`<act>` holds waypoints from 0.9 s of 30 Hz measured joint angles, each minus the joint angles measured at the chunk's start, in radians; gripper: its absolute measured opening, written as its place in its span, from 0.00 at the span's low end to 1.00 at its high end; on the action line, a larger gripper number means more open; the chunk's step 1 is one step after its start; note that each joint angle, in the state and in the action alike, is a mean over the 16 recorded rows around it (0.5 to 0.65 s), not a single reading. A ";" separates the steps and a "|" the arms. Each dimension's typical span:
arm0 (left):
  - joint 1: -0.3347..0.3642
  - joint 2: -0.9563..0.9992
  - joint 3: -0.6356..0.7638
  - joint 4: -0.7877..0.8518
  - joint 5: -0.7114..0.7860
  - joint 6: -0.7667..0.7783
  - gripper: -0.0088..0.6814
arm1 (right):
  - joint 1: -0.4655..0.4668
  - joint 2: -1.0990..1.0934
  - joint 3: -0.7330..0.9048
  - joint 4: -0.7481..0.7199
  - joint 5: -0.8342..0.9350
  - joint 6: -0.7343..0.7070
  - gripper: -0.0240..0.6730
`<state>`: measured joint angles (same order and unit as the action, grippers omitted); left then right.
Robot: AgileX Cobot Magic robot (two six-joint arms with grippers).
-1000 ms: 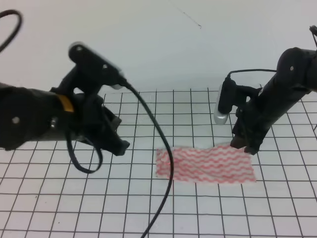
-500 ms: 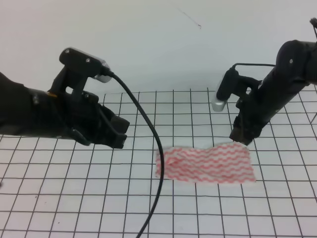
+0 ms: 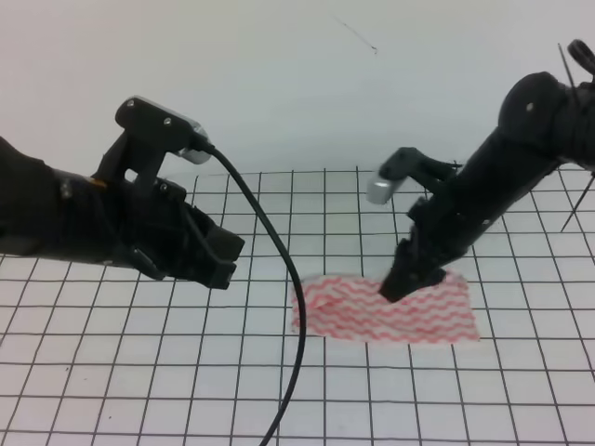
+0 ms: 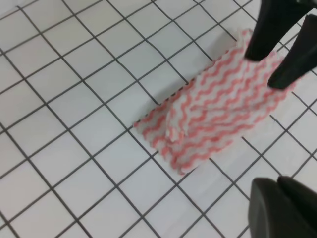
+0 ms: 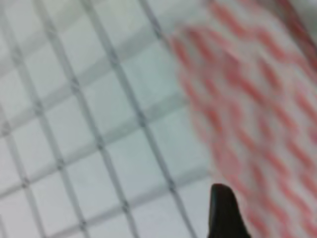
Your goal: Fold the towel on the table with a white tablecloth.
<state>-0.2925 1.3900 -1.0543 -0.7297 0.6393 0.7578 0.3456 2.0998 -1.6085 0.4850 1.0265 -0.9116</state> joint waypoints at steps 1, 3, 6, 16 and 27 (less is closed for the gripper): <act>0.004 -0.001 0.000 0.001 -0.001 -0.001 0.01 | 0.012 0.002 0.000 0.019 0.006 -0.017 0.58; 0.016 -0.004 0.000 0.002 -0.002 -0.005 0.01 | 0.037 0.007 0.000 0.053 0.010 -0.051 0.57; 0.043 -0.011 0.000 0.003 -0.002 -0.016 0.01 | 0.078 0.019 0.000 0.092 -0.010 -0.088 0.56; 0.137 -0.040 0.000 0.001 0.013 -0.062 0.01 | 0.177 0.092 -0.001 0.078 -0.169 -0.065 0.53; 0.154 -0.049 0.000 -0.001 0.023 -0.065 0.01 | 0.185 0.134 -0.016 0.109 -0.107 -0.086 0.51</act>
<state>-0.1388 1.3408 -1.0543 -0.7305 0.6624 0.6932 0.5302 2.2342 -1.6241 0.5937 0.9196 -0.9974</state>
